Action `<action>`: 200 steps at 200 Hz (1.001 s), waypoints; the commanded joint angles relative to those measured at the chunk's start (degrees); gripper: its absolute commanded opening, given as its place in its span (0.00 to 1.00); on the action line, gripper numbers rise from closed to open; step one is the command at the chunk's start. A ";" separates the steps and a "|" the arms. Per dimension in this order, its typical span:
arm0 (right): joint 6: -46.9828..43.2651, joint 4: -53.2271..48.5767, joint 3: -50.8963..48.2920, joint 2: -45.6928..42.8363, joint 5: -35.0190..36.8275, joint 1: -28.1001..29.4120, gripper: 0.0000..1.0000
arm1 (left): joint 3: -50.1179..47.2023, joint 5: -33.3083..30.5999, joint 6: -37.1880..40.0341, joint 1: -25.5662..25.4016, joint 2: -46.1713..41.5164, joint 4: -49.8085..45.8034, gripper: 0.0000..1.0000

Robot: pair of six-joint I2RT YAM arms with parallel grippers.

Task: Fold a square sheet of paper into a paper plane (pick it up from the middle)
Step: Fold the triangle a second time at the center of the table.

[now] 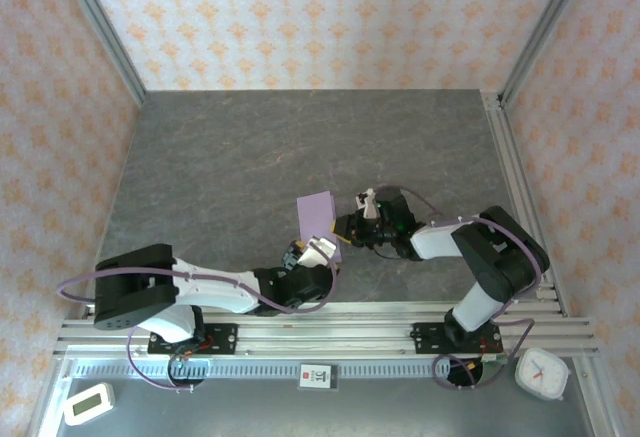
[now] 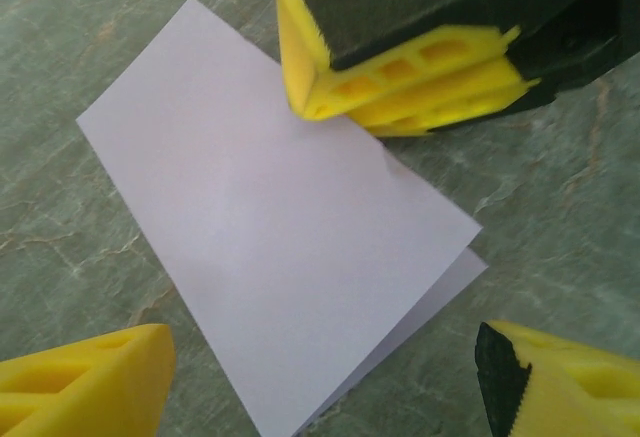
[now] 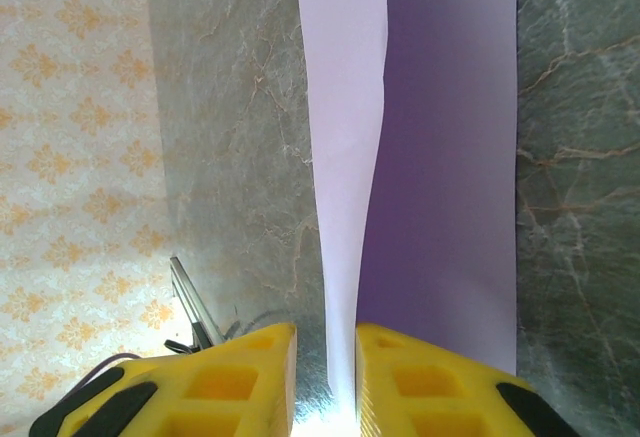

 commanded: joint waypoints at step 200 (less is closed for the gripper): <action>0.91 1.81 0.07 1.59 -1.29 0.60 0.20 | 1.34 -14.42 6.72 -1.38 8.48 11.71 0.30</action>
